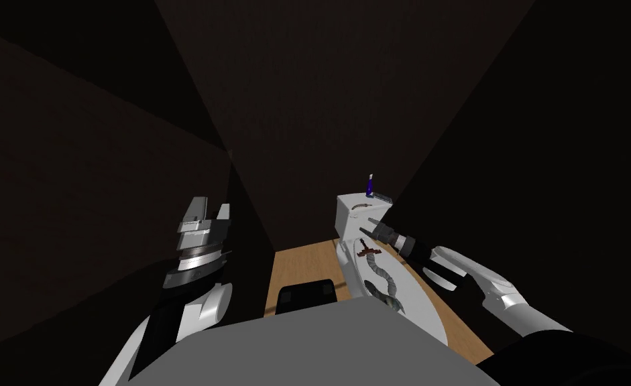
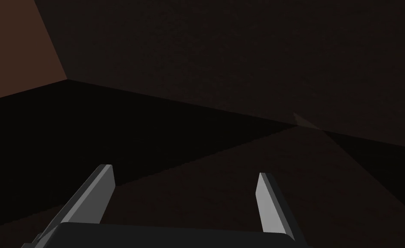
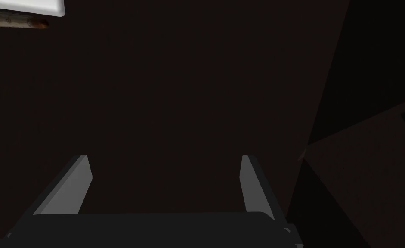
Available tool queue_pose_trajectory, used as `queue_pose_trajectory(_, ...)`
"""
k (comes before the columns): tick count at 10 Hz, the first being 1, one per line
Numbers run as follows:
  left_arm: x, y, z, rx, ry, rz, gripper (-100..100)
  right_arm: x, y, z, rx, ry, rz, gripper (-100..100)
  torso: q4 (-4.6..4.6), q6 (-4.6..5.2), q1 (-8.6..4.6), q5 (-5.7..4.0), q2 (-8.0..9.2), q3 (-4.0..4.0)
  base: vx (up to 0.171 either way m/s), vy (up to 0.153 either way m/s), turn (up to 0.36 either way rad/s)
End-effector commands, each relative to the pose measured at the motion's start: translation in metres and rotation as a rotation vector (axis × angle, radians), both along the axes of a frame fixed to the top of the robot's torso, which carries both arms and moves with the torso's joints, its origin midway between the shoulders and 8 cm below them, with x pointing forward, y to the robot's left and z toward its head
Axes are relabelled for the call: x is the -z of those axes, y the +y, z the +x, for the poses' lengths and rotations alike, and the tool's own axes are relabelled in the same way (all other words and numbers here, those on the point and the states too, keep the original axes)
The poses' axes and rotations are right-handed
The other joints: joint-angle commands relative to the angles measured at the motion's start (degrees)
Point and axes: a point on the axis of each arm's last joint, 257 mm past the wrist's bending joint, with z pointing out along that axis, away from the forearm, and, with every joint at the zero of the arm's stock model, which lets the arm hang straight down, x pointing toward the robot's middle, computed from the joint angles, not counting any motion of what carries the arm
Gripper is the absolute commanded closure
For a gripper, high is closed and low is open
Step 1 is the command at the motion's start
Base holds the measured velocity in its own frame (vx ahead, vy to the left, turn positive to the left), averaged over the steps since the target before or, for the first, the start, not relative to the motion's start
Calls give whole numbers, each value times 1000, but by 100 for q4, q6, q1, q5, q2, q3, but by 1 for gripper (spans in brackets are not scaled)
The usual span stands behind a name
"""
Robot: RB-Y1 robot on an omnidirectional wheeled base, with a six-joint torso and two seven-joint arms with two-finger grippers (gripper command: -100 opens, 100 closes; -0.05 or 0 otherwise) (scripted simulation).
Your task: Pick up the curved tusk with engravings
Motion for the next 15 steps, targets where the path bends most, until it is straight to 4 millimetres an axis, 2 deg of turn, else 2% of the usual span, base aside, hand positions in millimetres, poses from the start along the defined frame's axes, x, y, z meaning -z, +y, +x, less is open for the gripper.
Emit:
queue_pose_trajectory(1,0,0,0,0,0,0,0,2,-8,-1,-16,14,-65,-100,0,0,0,0,0,0,16,18,18)
queue_pose_trajectory(2,0,0,0,0,0,0,0,11,-23,-5,-22,34,-146,-100,0,0,-1,0,-1,-1,24,21,50)
queue_pose_trajectory(3,0,0,0,0,0,0,0,9,-24,-4,-33,38,-165,-100,-1,0,0,0,-4,-2,24,15,16)
queue_pose_trajectory(4,0,0,0,0,0,0,0,18,-38,-8,-42,59,-246,-100,-1,1,-1,0,-4,-2,35,16,43)
queue_pose_trajectory(5,0,0,0,0,0,0,0,16,-39,-7,-52,62,-261,-100,-2,0,-1,0,-8,-4,27,13,20)
queue_pose_trajectory(6,0,0,0,0,0,0,0,23,-54,-11,-65,83,-343,-100,-1,0,-1,0,-6,-4,27,16,39)
queue_pose_trajectory(7,0,0,0,0,0,0,0,22,-55,-10,-73,85,-355,-100,-2,0,-1,0,-7,-4,33,13,22)
queue_pose_trajectory(8,0,0,0,0,0,0,0,28,-70,-14,-89,107,-436,-100,-2,1,-1,-1,-7,-4,55,18,48)
queue_pose_trajectory(9,0,0,0,0,0,0,0,26,-70,-13,-94,108,-444,-100,-3,-1,0,0,-15,-8,54,12,27)
queue_pose_trajectory(10,0,0,0,0,0,0,0,31,-85,-17,-115,130,-527,-100,-4,0,-1,-1,-15,-9,69,11,54)
queue_pose_trajectory(11,0,0,0,0,0,0,0,30,-85,-17,-117,130,-529,-100,-5,-1,-2,-1,-21,-12,55,3,25)
queue_pose_trajectory(13,0,0,0,0,0,0,0,38,-113,-25,-157,174,-677,-100,-4,-1,-3,-1,-19,-11,80,7,63)
queue_pose_trajectory(14,0,0,0,0,0,0,0,36,-113,-24,-163,175,-685,-100,-7,-2,-5,-2,-32,-18,82,0,34)
queue_pose_trajectory(15,0,0,0,0,0,0,0,38,-127,-28,-187,197,-756,-100,-7,0,-5,-2,-28,-17,77,2,57)
